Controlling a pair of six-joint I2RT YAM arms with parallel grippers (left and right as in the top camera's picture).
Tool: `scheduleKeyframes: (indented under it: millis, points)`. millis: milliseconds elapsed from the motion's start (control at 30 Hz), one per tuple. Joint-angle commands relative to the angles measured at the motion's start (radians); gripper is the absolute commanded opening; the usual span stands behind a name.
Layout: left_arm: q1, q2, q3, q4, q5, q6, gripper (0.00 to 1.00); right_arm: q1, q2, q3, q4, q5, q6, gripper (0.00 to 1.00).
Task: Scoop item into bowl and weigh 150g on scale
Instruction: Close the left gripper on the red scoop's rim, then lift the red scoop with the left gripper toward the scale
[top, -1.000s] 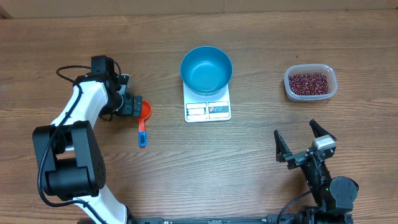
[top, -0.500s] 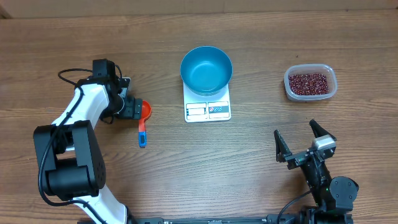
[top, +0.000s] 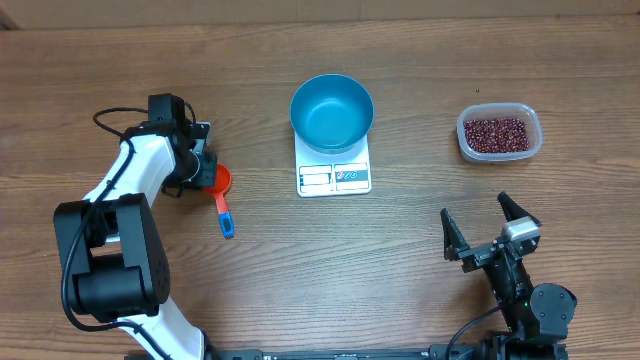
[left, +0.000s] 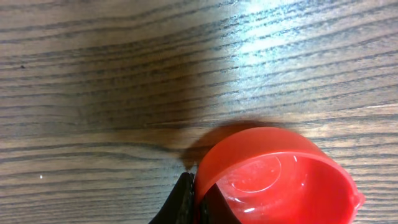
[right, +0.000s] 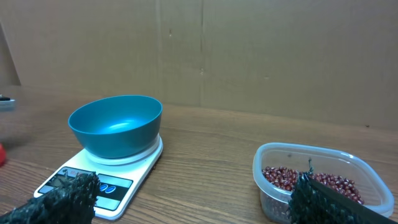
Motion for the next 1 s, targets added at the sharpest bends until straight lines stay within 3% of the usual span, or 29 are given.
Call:
scheduleKeyframes:
  millis: [0,367,667,767,967]
  points:
    - [0.003,0.010,-0.008,0.011,0.014,0.000,0.04,0.006,-0.011,-0.011,0.002,0.001,0.006,1.00]
    - [0.003,0.010,0.009,-0.002,0.049,-0.006,0.04,0.006,-0.011,-0.011,0.002,0.001,0.006,1.00]
    - [0.003,0.010,0.186,-0.157,0.068,-0.113,0.04,0.006,-0.011,-0.011,0.002,0.001,0.006,1.00]
    - [0.003,0.010,0.243,-0.193,0.096,-0.177,0.04,0.006,-0.011,-0.011,0.002,0.001,0.006,1.00]
    - [0.003,0.010,0.331,-0.285,0.126,-0.420,0.04,0.006,-0.011,-0.011,0.002,0.001,0.006,1.00]
